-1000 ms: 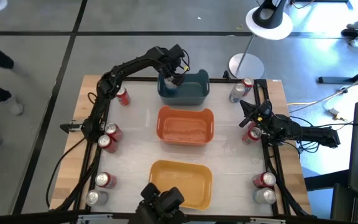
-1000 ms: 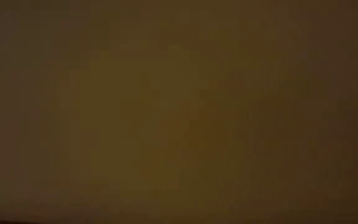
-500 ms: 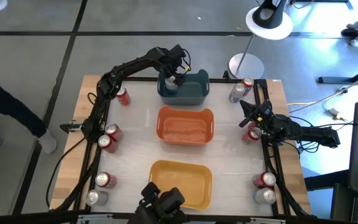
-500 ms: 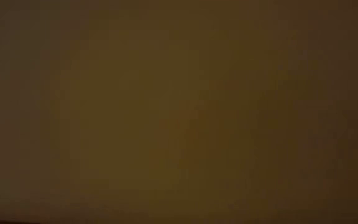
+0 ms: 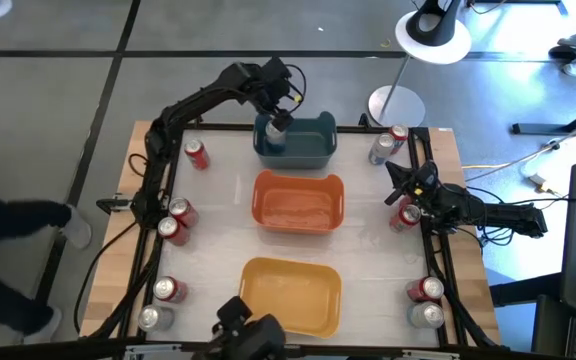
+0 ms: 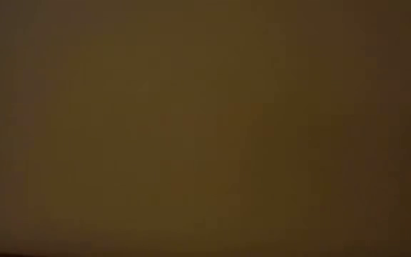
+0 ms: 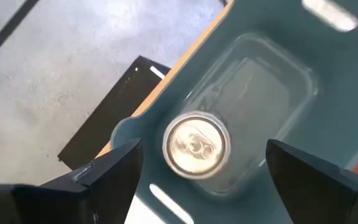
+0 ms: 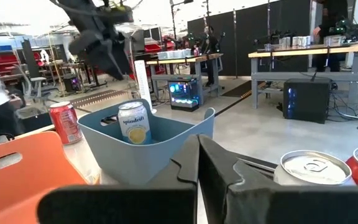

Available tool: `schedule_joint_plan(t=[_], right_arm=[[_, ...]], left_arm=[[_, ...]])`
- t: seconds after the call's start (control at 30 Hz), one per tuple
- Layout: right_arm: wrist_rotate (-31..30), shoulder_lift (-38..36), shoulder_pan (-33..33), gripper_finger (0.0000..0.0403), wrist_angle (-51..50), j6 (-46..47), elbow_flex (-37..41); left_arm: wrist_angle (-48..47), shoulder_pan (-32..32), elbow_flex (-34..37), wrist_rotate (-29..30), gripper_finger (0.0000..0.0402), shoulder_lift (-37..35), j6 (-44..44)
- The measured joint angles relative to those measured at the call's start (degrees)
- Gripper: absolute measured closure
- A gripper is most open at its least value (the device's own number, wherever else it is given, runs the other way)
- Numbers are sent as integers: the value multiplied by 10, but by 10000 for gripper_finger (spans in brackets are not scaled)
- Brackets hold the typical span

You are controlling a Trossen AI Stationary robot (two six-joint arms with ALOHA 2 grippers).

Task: Sort soda cans
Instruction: Put the top blue soda can into the dark blue bin

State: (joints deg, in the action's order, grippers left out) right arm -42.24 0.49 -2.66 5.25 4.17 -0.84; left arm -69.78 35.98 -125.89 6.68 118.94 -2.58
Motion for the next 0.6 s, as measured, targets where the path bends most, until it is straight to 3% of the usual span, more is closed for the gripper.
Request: schedule_joint_plan(t=[0.17,0.33,0.5,0.6], right_arm=[[2,1,0,397,94,-51,0],[18,2,0,382,216,-172,-31],[11,40,0,309,165,-275,-115],[-33,90,0,255,109,-309,-170]], left_arm=[[16,-20,21,7,75,-59,-5],[59,-57,100,38,75,-134,-28],[151,-86,223,71,75,-217,-47],[216,-93,293,71,75,-259,-51]])
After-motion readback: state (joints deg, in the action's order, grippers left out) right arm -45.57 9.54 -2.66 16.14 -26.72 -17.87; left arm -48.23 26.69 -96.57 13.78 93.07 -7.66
